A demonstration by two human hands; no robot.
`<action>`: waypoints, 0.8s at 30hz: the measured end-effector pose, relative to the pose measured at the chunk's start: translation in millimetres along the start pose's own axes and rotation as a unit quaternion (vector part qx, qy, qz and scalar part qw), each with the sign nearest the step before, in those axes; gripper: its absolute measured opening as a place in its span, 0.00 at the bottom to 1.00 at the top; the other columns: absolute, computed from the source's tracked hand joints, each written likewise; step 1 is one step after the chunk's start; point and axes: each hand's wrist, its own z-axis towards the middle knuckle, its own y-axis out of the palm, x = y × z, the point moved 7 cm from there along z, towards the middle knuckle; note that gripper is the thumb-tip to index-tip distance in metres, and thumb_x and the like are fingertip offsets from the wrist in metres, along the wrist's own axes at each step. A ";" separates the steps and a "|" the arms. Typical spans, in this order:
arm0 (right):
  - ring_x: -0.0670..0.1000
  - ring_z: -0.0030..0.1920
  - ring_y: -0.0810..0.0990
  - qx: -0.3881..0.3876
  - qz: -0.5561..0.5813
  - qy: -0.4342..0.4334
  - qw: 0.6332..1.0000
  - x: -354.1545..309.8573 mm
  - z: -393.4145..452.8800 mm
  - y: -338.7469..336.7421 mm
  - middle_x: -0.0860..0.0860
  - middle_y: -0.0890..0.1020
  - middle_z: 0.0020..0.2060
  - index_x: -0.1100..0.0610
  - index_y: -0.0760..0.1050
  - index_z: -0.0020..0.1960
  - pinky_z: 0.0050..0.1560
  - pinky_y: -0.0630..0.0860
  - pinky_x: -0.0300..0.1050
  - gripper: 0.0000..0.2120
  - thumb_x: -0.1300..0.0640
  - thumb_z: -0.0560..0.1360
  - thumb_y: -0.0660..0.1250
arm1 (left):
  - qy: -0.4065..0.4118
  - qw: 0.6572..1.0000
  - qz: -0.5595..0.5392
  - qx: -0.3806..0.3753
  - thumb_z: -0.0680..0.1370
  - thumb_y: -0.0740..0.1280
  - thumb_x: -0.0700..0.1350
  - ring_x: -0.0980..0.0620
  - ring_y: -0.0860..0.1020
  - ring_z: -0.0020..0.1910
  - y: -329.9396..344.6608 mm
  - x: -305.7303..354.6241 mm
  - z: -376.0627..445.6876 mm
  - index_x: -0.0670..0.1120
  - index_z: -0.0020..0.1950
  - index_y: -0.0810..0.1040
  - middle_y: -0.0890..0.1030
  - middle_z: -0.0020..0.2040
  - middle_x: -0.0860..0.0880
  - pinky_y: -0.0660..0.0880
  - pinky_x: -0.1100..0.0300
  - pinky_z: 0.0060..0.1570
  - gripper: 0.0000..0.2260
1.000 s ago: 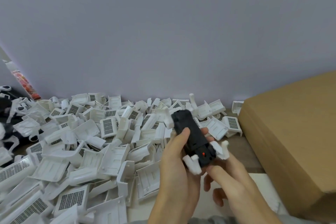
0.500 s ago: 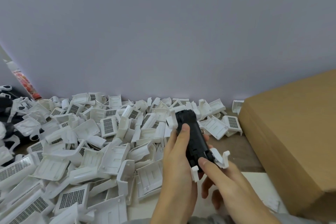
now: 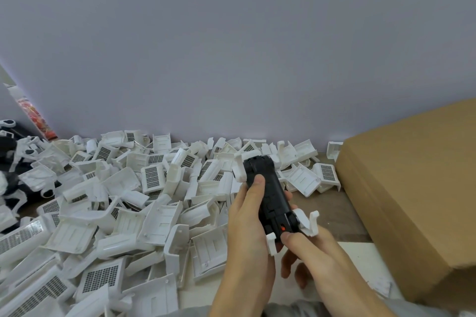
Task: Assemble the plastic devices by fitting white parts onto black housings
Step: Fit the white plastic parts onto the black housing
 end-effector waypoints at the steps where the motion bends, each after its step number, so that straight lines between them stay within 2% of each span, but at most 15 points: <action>1: 0.44 0.33 0.80 0.001 -0.004 0.008 1.000 -0.2 -0.7 0.2 0.47 0.83 0.35 0.21 0.72 0.48 0.36 0.72 0.43 0.15 0.40 0.65 0.63 | 0.005 1.000 0.004 0.002 0.65 0.70 0.57 0.42 0.78 0.41 -0.5 -0.3 0.8 0.38 0.60 0.79 0.83 0.43 0.40 0.76 0.54 0.35 0.30; 4: 0.41 0.27 0.76 0.010 -0.012 0.043 0.999 3.7 -0.8 -1.6 0.47 0.83 0.31 0.33 0.78 0.47 0.37 0.69 0.38 0.05 0.42 0.76 0.64 | 0.027 0.999 0.022 0.005 0.63 0.71 0.58 0.45 0.81 0.39 -1.9 1.2 2.2 0.42 0.56 0.82 0.84 0.42 0.41 0.76 0.55 0.35 0.27; 6: 0.40 0.26 0.76 0.022 -0.025 0.061 0.998 7.9 -1.2 -5.4 0.46 0.83 0.32 0.40 0.75 0.49 0.37 0.69 0.38 0.03 0.46 0.77 0.63 | 0.043 0.998 0.040 0.007 0.64 0.71 0.58 0.48 0.80 0.35 -2.2 3.3 2.4 0.44 0.52 0.83 0.84 0.42 0.42 0.74 0.61 0.28 0.24; 9: 0.40 0.25 0.75 0.026 -0.025 0.068 0.997 10.6 0.1 -7.7 0.47 0.83 0.30 0.38 0.70 0.50 0.37 0.70 0.40 0.05 0.49 0.79 0.63 | 0.054 0.995 0.082 0.012 0.65 0.69 0.59 0.50 0.78 0.31 -1.7 5.4 2.6 0.49 0.47 0.84 0.83 0.40 0.45 0.70 0.65 0.22 0.18; 12: 0.42 0.25 0.76 0.017 -0.002 0.076 0.997 12.1 0.9 -6.4 0.49 0.83 0.29 0.40 0.72 0.52 0.31 0.71 0.37 0.04 0.50 0.79 0.64 | 0.047 0.996 0.076 0.019 0.67 0.70 0.57 0.51 0.79 0.31 -1.5 5.7 1.3 0.51 0.44 0.84 0.83 0.38 0.46 0.71 0.64 0.23 0.13; 14: 0.44 0.26 0.77 0.016 0.025 0.081 0.996 11.5 0.4 -5.1 0.50 0.83 0.29 0.43 0.74 0.51 0.30 0.71 0.39 0.02 0.48 0.78 0.65 | 0.036 0.997 0.068 0.022 0.73 0.70 0.54 0.50 0.80 0.32 -1.3 5.4 0.6 0.52 0.44 0.84 0.83 0.37 0.47 0.73 0.62 0.26 0.07; 17: 0.43 0.25 0.76 0.019 0.024 0.091 0.995 11.2 0.3 -5.1 0.50 0.83 0.29 0.43 0.73 0.51 0.26 0.71 0.35 0.03 0.47 0.78 0.65 | 0.034 0.996 0.071 0.031 0.77 0.68 0.52 0.50 0.81 0.33 -2.4 5.1 0.5 0.53 0.42 0.85 0.84 0.37 0.46 0.74 0.62 0.26 0.08; 20: 0.43 0.24 0.75 0.021 0.030 0.095 0.995 10.5 0.5 -5.9 0.51 0.82 0.27 0.48 0.74 0.49 0.24 0.69 0.32 0.01 0.52 0.79 0.65 | 0.032 0.997 0.065 0.037 0.76 0.68 0.51 0.48 0.81 0.34 -2.6 4.4 -0.1 0.52 0.40 0.85 0.84 0.37 0.45 0.77 0.57 0.31 0.08; 22: 0.44 0.24 0.75 0.013 0.031 0.095 0.995 10.2 0.3 -5.6 0.51 0.82 0.27 0.48 0.74 0.49 0.24 0.69 0.33 0.01 0.53 0.79 0.65 | 0.030 0.997 0.056 0.033 0.73 0.70 0.51 0.47 0.82 0.35 -1.4 4.5 -0.5 0.50 0.41 0.85 0.84 0.38 0.43 0.79 0.54 0.35 0.07; 24: 0.44 0.24 0.75 0.005 0.031 0.093 0.995 9.5 0.0 -4.4 0.51 0.82 0.28 0.48 0.74 0.49 0.25 0.69 0.33 0.01 0.54 0.79 0.64 | 0.028 0.998 0.050 0.024 0.67 0.71 0.54 0.47 0.81 0.33 0.2 5.4 -1.4 0.50 0.40 0.85 0.84 0.37 0.43 0.77 0.57 0.29 0.09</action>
